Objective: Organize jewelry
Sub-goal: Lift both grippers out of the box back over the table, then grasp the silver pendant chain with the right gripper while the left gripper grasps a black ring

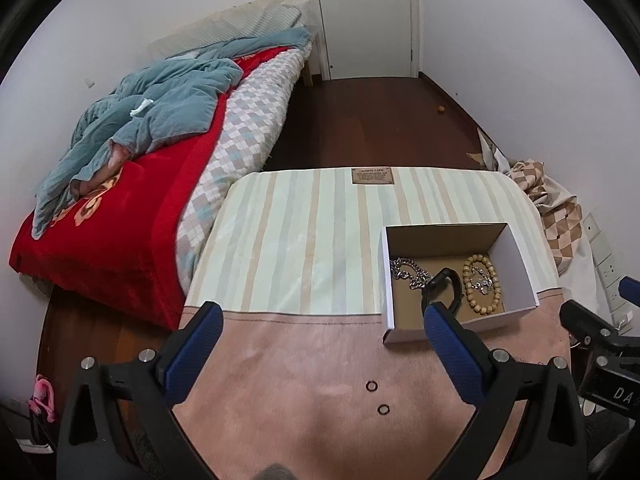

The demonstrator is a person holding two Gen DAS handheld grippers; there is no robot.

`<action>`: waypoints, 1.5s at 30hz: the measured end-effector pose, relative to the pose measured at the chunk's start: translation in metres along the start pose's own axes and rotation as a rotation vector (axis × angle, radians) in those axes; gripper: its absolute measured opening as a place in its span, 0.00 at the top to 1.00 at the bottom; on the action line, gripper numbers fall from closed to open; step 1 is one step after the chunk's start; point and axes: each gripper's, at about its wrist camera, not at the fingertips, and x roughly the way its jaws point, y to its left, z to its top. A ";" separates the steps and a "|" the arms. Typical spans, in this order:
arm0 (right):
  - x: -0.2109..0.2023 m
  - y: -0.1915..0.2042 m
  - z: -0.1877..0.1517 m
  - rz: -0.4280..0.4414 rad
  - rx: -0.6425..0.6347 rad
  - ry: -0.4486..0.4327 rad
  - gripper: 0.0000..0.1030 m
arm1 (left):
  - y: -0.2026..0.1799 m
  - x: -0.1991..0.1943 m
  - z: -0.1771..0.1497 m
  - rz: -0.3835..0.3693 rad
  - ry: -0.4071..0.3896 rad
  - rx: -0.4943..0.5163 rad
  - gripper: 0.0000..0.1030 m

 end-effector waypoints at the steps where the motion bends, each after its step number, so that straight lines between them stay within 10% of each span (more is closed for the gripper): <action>1: -0.006 0.000 -0.001 -0.001 0.000 -0.009 0.02 | 0.002 -0.005 -0.002 0.001 -0.005 -0.005 0.00; 11: -0.051 -0.006 -0.020 0.066 0.035 -0.071 0.02 | 0.012 -0.031 -0.016 0.016 -0.022 -0.042 0.00; 23: 0.040 -0.083 -0.104 0.000 0.295 0.094 0.04 | 0.015 0.035 -0.084 0.116 0.109 -0.068 0.00; 28: 0.085 -0.093 -0.127 0.022 0.306 0.121 0.47 | 0.009 0.058 -0.100 0.137 0.136 -0.046 0.00; 38: 0.115 -0.068 -0.127 0.046 0.251 0.021 0.60 | 0.029 0.100 -0.131 0.164 0.290 -0.082 0.00; 42: 0.118 -0.054 -0.123 -0.015 0.178 -0.005 0.88 | 0.022 0.106 -0.132 0.146 0.295 -0.066 0.00; 45: 0.114 -0.054 -0.127 -0.005 0.180 -0.006 0.88 | 0.009 0.102 -0.128 0.113 0.273 -0.045 0.00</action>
